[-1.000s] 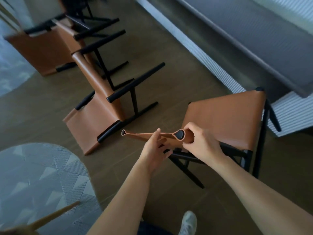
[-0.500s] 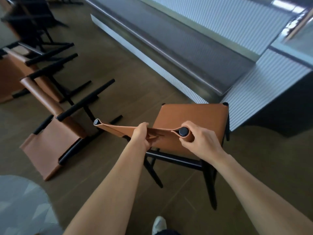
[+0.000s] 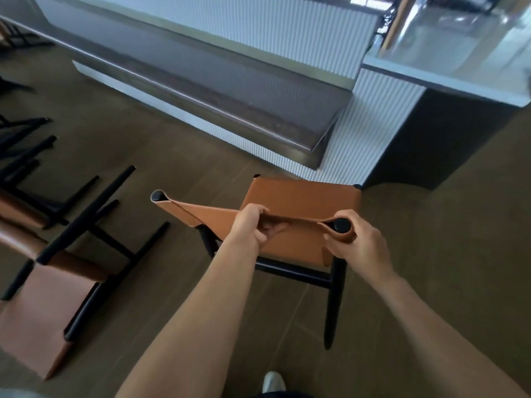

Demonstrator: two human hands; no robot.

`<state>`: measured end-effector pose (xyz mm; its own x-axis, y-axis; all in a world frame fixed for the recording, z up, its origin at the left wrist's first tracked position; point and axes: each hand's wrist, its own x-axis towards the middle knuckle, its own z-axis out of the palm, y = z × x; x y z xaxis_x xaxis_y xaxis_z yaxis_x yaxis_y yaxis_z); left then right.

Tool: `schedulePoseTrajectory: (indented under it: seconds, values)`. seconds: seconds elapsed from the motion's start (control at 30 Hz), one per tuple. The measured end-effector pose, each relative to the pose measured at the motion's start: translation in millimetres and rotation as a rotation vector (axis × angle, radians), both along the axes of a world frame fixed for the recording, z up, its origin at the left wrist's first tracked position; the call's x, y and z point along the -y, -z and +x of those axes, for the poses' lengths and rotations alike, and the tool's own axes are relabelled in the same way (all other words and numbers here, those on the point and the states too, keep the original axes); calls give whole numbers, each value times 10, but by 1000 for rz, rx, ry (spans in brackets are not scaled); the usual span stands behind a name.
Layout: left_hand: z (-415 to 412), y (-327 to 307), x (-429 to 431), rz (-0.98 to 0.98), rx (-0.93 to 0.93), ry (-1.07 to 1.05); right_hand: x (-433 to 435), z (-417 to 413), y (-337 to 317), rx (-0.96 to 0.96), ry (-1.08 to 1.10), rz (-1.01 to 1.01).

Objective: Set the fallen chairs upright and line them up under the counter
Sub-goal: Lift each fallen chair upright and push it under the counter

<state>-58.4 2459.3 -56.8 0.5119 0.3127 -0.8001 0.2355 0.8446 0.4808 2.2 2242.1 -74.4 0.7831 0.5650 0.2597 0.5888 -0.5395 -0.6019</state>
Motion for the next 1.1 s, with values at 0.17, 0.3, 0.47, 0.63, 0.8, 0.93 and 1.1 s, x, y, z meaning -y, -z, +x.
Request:
schedulePoseTrajectory:
  seconds: [0.17, 0.3, 0.47, 0.63, 0.8, 0.93, 1.1]
  values:
    - [149, -58, 234, -21, -55, -23, 465, -21, 147, -249, 135, 152]
    - [200, -83, 544, 17, -92, 7, 773, -133, 286, -346, 259, 215]
    - [227, -55, 782, 5, -130, 22, 977, -357, 444, -393, 388, 235]
    - [139, -6, 800, -40, -162, 81, 1006, -556, 584, -424, 452, 208]
    - [-27, 123, 855, 78, -177, 122, 1047, -729, 662, -439, 492, 220]
    - [-181, 324, 974, 206, -255, 212, 1139, -919, 766, -472, 555, 172]
    - [-424, 590, 1153, 200, -232, 328, 1245, -1201, 929, -520, 635, 135]
